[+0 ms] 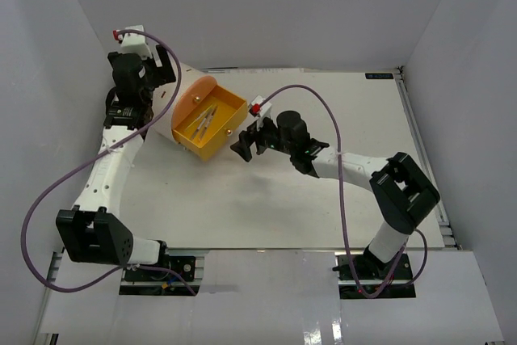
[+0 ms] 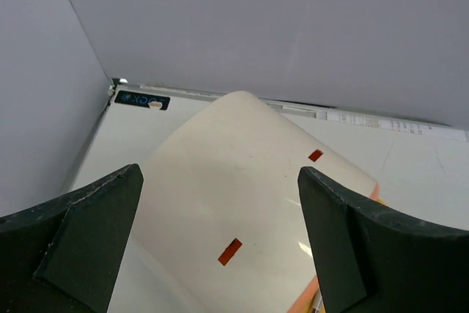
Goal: Sort the stationery into containers
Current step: Close the drawer in the storage box.
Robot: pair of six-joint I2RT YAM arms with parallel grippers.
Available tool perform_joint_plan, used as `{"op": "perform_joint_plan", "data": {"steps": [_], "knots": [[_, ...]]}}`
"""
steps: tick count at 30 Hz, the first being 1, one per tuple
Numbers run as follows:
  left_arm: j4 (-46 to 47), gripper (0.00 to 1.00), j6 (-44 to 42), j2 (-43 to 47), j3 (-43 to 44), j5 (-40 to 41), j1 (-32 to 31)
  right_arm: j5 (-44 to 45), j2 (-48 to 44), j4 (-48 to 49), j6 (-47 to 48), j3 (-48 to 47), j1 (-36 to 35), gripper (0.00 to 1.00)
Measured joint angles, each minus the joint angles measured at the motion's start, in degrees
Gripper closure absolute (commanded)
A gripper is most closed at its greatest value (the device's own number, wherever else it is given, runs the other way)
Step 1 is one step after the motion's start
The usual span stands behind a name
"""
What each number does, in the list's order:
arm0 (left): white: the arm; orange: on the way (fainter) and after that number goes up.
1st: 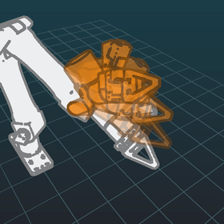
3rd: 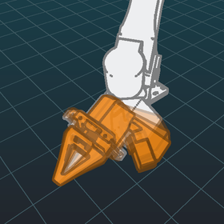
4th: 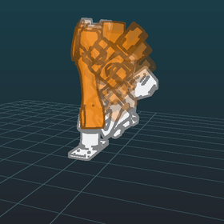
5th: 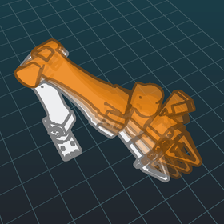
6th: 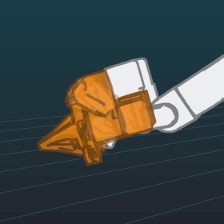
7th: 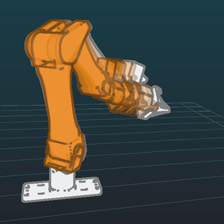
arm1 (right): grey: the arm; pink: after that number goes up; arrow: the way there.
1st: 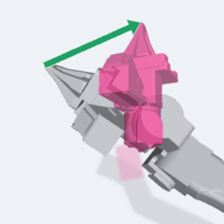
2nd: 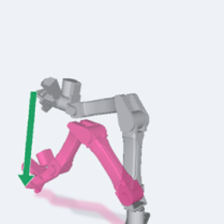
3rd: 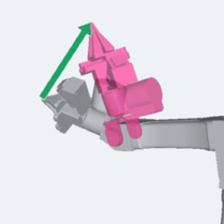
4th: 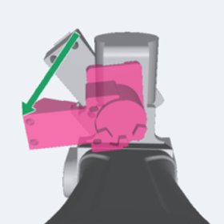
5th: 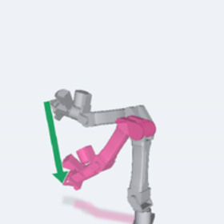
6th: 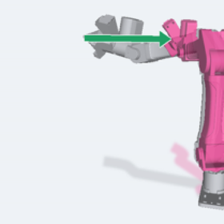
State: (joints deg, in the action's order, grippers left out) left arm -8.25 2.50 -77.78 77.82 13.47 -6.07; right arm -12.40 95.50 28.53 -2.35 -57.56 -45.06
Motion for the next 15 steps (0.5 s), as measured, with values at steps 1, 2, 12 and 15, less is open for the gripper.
{"op": "perform_joint_plan", "data": {"steps": [1, 2, 12, 15], "knots": [[0.4, 0.02, 0.9, -0.6, -0.5, -1.0, 1.0, 0.0, 1.1, 0.0, 0.0, -1.1, -0.2, 0.07], [0.5, 0.02, 1.8, -1.3, -0.9, -1.8, 1.8, 0.0, 1.9, 0.0, 0.0, -2.1, -0.3, 0.07], [1.3, 0.02, 5.7, -6.1, -5.3, -6.9, 3.0, 0.2, 10.9, 0.0, 0.0, -10.6, -1.5, 0.06], [1.5, 0.02, 6.4, -6.1, -5.5, -8.3, 3.0, 0.3, 12.9, -0.3, 0.0, -12.2, -1.9, 0.06]]}}
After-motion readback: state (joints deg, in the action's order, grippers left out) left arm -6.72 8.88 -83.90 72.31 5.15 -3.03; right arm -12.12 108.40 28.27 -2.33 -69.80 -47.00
